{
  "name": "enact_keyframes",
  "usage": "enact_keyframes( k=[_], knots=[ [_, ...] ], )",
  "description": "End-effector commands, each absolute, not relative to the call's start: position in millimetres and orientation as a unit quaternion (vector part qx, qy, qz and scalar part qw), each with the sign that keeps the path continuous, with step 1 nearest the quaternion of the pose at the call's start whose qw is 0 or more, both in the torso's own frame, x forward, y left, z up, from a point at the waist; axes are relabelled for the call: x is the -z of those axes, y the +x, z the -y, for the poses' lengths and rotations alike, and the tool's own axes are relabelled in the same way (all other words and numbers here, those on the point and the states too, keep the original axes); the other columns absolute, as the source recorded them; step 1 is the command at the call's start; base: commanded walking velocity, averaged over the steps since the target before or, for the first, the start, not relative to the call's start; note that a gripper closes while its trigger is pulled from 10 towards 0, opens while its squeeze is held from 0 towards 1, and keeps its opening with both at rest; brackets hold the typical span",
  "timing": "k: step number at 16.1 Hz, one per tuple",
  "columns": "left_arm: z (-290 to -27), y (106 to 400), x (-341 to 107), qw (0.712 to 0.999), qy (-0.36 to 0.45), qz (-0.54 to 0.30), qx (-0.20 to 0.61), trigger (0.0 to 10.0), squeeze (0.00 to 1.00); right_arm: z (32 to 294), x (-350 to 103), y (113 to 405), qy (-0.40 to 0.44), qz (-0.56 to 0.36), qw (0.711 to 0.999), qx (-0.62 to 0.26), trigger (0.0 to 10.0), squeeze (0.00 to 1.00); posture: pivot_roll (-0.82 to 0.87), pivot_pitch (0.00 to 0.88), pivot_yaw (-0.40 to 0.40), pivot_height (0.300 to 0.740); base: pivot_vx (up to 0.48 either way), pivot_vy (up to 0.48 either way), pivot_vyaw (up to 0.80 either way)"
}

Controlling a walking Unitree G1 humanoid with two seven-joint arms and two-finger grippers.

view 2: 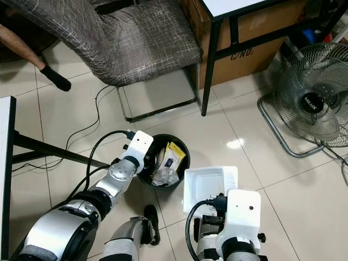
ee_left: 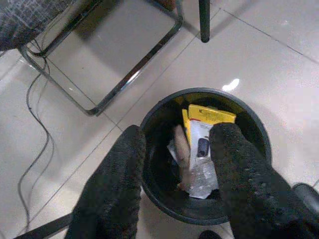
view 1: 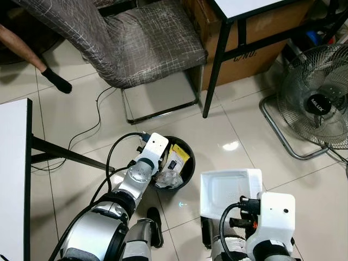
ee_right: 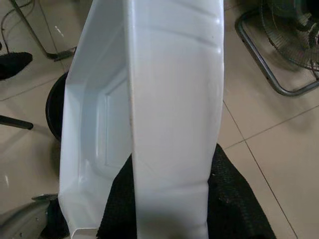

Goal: Picking trash to rubbish bin

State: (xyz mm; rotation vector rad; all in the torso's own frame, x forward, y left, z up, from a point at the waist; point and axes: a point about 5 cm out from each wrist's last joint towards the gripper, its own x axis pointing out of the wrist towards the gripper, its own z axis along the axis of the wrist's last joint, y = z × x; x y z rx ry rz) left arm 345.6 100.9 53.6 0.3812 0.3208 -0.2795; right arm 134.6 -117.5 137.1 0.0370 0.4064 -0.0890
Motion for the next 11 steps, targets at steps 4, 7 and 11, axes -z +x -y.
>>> enact_keyframes(
  k=[4, 7, 11],
  knots=[
    [-103.0, 337.4, -43.6, 0.958, 0.158, -0.172, 0.168, 10.0, 1.0, 121.0, -130.7, 142.7, 0.017, -0.204, 0.977, 0.054, 10.0, 0.0, -0.19, 0.346, 0.071, 0.74, 0.0, 0.0, 0.0],
    [-102.4, 337.9, -47.9, 0.954, 0.152, -0.153, 0.206, 10.0, 1.0, 130.9, -122.1, 150.9, -0.003, -0.208, 0.976, 0.067, 10.0, 0.0, -0.13, 0.332, 0.072, 0.74, 0.0, 0.0, 0.0],
    [-117.1, 346.5, -67.6, 0.959, 0.147, -0.094, 0.223, 10.0, 1.0, 153.3, -111.3, 163.8, -0.025, -0.209, 0.973, 0.093, 10.0, 0.0, -0.06, 0.329, 0.078, 0.74, 0.0, 0.0, 0.0]
  ],
)
